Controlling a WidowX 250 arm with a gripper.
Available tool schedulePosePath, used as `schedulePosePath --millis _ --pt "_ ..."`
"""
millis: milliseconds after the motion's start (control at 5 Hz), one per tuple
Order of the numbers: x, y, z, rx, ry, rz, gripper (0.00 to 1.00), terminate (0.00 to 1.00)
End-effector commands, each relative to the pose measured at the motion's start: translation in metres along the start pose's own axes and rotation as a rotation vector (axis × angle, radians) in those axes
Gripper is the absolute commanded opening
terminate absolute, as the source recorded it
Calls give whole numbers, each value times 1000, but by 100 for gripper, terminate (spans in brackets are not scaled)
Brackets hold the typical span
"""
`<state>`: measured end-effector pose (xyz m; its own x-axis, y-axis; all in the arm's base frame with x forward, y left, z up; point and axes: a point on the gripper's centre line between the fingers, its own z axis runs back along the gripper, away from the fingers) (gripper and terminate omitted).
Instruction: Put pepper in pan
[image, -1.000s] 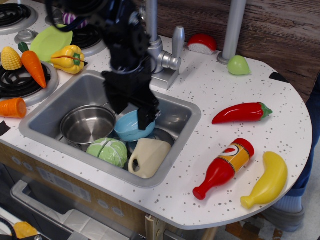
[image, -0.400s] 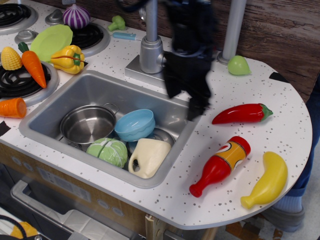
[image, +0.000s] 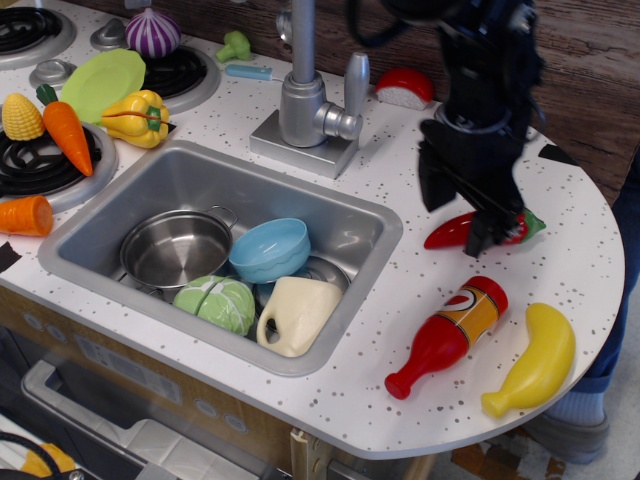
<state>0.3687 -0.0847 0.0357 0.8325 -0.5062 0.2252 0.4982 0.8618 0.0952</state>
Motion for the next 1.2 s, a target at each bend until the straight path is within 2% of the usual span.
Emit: schedulePosePath --millis 0,200,400,600,800,1000 --pt "25 9 -11 1 -101 -12 100 0" --pt "27 9 -26 29 -122 45 100 0" --pt "29 11 -25 5 -125 86 0 0" --pt "23 25 -7 84 -61 143 0 0" --pt "8 48 19 131 4 176 0 0" --pt "-19 81 51 215 80 155 0 0"
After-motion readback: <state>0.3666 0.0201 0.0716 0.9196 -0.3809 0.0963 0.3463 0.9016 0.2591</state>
